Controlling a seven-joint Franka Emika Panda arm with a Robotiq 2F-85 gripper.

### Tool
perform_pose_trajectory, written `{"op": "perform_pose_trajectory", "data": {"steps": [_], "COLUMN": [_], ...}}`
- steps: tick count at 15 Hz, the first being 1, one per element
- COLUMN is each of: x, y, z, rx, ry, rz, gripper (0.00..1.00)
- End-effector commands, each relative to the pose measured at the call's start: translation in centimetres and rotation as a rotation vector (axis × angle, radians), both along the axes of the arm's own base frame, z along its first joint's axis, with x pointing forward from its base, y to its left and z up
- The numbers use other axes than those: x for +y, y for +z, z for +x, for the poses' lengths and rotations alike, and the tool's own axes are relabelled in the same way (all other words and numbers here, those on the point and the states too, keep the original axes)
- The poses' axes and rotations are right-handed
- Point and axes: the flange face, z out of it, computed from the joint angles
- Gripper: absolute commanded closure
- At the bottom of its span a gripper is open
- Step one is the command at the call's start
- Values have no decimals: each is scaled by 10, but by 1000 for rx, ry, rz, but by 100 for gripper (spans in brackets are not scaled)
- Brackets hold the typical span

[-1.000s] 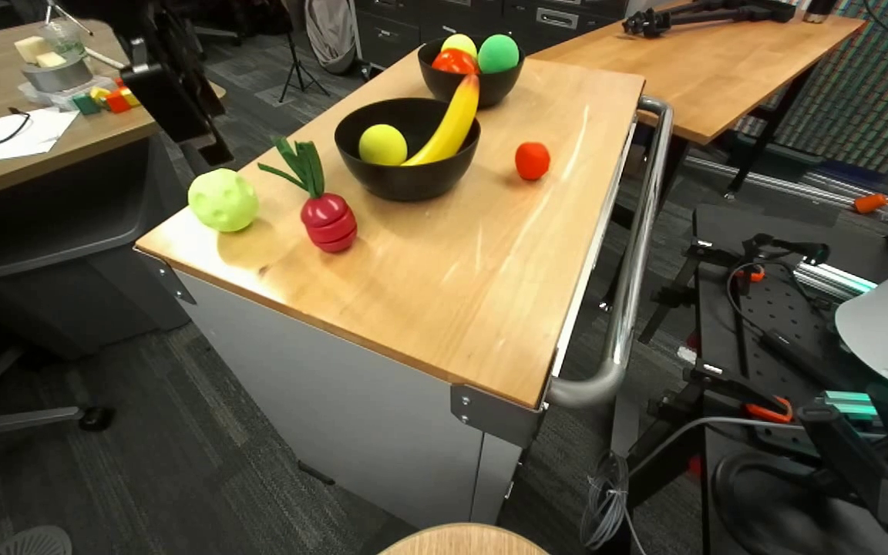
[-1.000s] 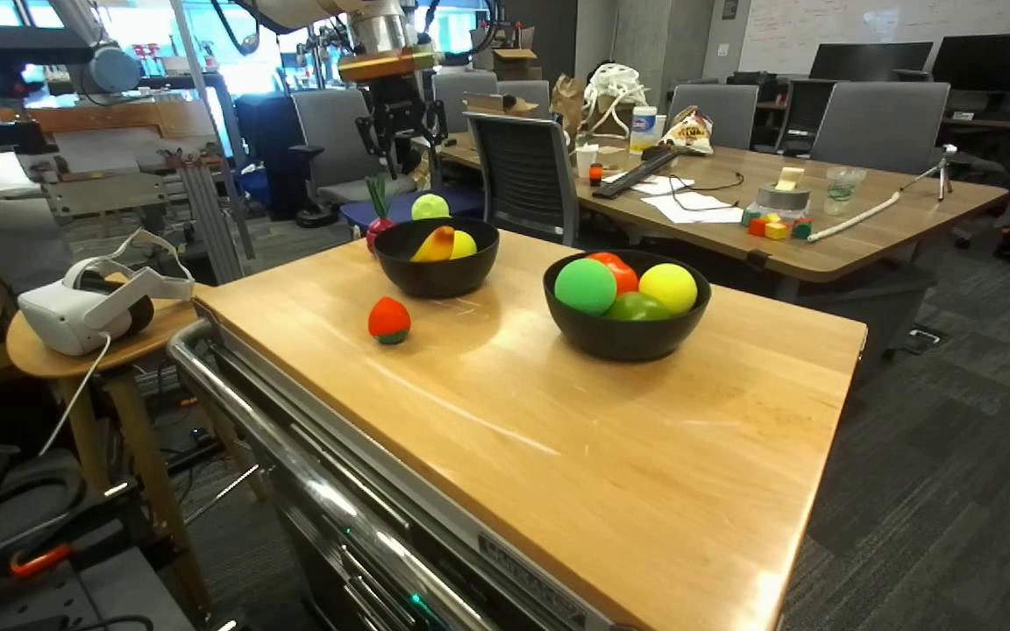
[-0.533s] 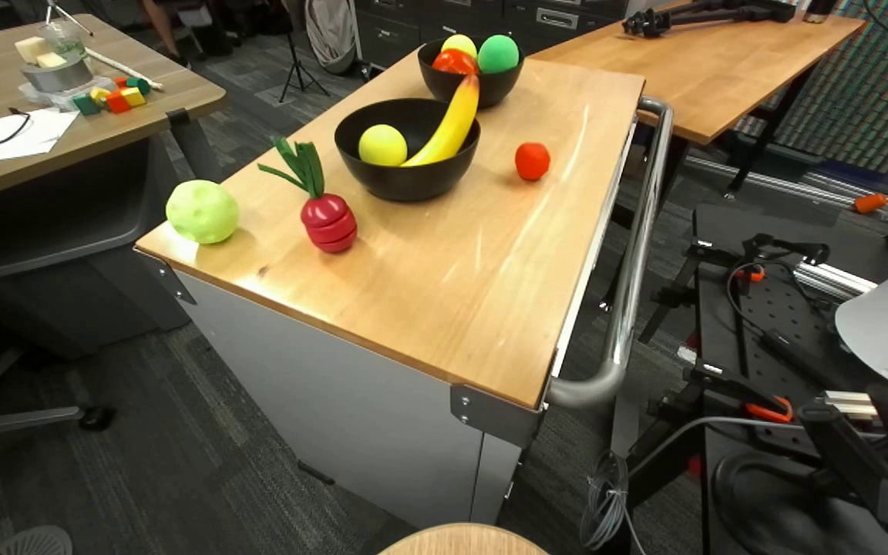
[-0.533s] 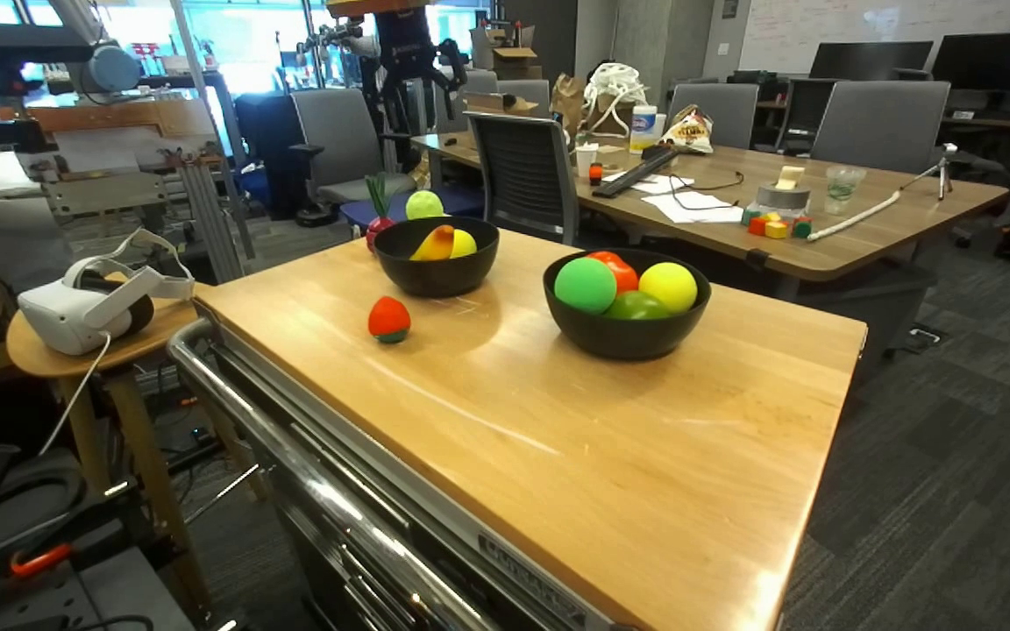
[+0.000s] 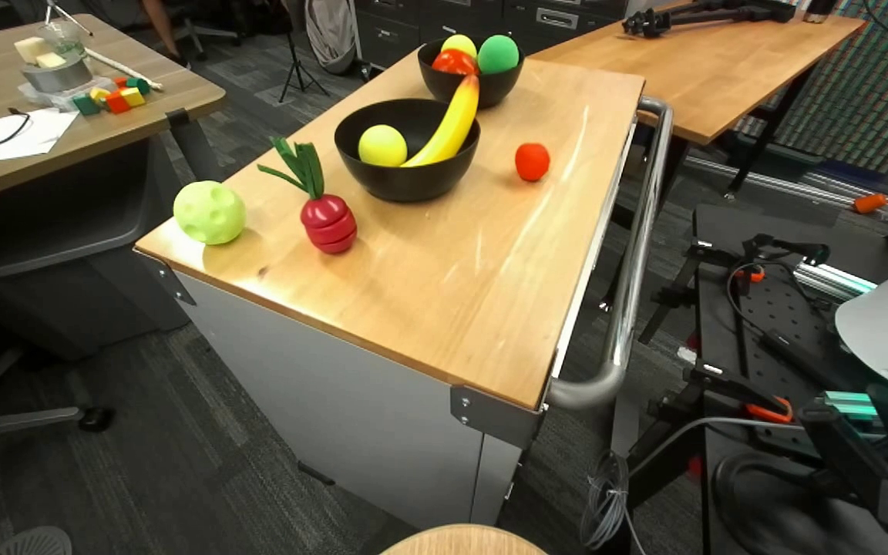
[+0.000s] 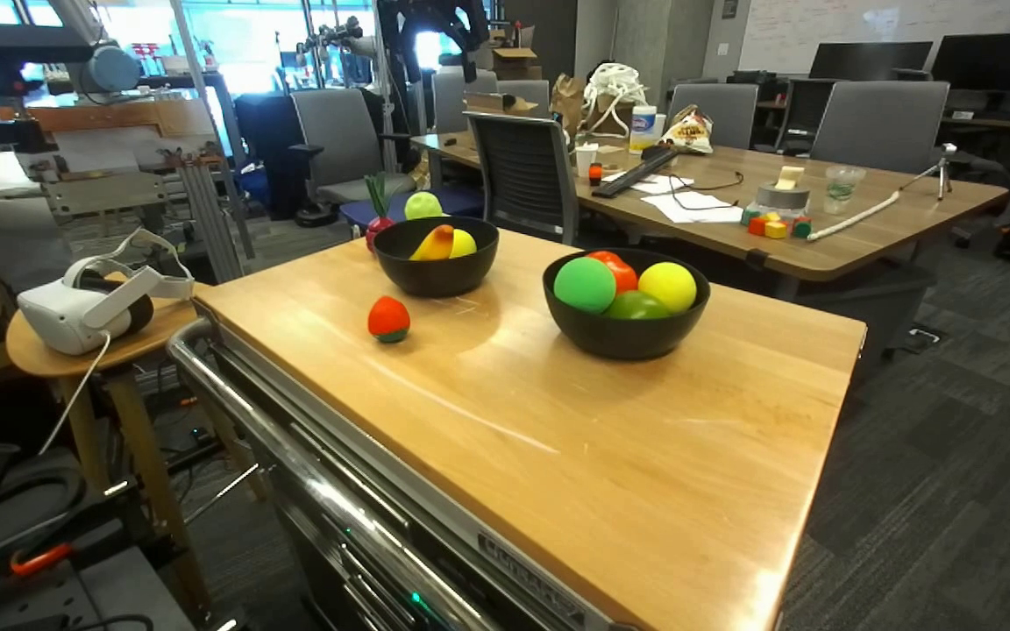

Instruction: Take all the contents from the black bowls and place them on the table one at at time starting with the left bowl then right bowl

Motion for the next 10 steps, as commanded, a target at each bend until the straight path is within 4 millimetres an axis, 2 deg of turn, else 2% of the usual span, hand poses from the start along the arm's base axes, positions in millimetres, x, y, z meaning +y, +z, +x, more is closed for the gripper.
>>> {"op": "perform_pose_trajectory", "data": {"steps": [1,2,3,6,7,10], "x": [-22,-28,-19,-28,-29,-18], "y": [9,7,3,3,3,-19], "z": [-51,-67,-29,-55,-59,-55], "rx": [-32,-1,2,17,19,54], "ry": [-100,-101,-71,-87,-88,-63], "rz": [-20,-63,-25,-53,-54,-21], "gripper": [0,0,0,0,0,0]}}
